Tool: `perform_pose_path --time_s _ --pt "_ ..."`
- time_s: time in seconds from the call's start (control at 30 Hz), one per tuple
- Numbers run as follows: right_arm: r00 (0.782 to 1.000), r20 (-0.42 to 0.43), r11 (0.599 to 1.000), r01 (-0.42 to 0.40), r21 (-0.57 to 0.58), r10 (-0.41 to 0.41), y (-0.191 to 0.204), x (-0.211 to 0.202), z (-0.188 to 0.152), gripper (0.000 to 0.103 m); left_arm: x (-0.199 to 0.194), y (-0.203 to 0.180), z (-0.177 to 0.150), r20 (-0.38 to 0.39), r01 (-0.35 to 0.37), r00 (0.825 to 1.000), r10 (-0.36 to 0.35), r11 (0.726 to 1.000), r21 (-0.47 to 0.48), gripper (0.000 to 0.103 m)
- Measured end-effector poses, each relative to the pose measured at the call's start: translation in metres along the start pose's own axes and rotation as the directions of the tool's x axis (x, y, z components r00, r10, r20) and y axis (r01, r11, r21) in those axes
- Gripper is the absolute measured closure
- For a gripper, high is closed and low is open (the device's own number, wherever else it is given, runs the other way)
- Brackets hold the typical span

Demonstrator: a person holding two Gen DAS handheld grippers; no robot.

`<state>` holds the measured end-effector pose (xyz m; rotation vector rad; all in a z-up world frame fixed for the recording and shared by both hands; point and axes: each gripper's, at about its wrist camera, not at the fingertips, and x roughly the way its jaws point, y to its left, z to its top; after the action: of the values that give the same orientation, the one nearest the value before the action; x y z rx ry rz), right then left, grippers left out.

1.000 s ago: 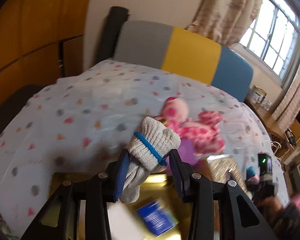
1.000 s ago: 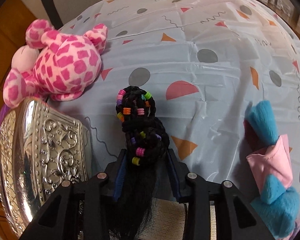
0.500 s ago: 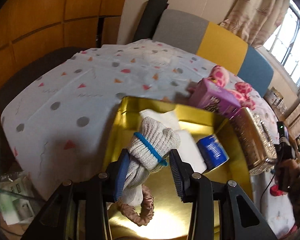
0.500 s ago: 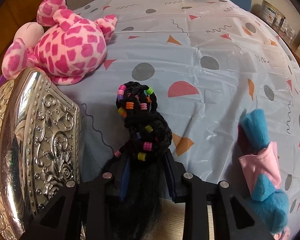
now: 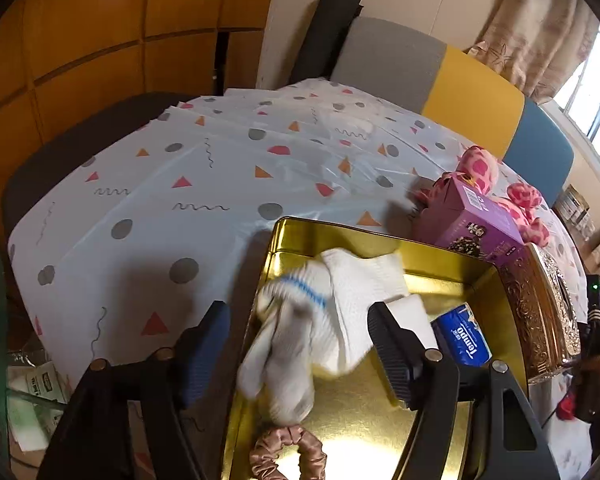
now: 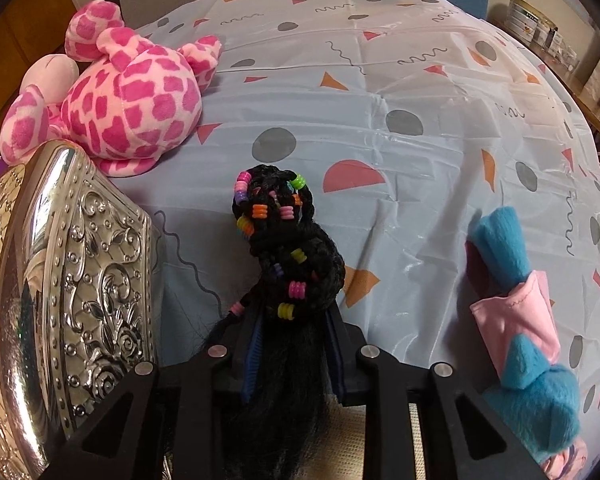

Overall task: Organize soft objects
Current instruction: 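Release the white glove into the gold tray with the left gripper, then carry the black hair braid into the gold tray and open the right gripper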

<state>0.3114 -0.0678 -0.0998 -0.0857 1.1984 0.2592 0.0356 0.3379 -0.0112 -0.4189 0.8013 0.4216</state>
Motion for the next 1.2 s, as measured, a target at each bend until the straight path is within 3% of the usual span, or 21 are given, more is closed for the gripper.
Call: perform_pose_path --time_s 0.07,0.23,0.47,0.8,1.2 --pt "1.0 0.002 1.0 0.007 -0.007 -0.007 0.0 -0.002 -0.001 0.081 -0.008 0.001 -0.006 0.016 -0.022 1.0 0.022 1.0 -0.001 0.023" --pt "1.0 0.008 1.0 0.028 0.006 -0.028 -0.004 -0.006 -0.002 0.085 -0.031 -0.006 -0.033 0.055 -0.068 0.996 0.066 0.997 0.041 0.023" --pt "0.998 0.046 0.998 0.039 0.04 -0.041 -0.013 -0.025 0.004 0.091 -0.044 -0.026 -0.067 0.041 -0.029 0.999 0.024 0.993 0.115 0.022" --pt "0.995 0.095 0.999 0.036 0.006 -0.037 -0.002 -0.059 0.016 0.093 -0.045 -0.044 -0.075 0.004 0.039 0.999 -0.039 0.992 0.122 0.022" --pt "0.982 0.187 1.0 0.016 -0.008 -0.014 0.015 -0.104 0.029 0.093 -0.058 -0.045 -0.078 0.024 0.036 0.999 -0.04 0.99 0.139 0.019"
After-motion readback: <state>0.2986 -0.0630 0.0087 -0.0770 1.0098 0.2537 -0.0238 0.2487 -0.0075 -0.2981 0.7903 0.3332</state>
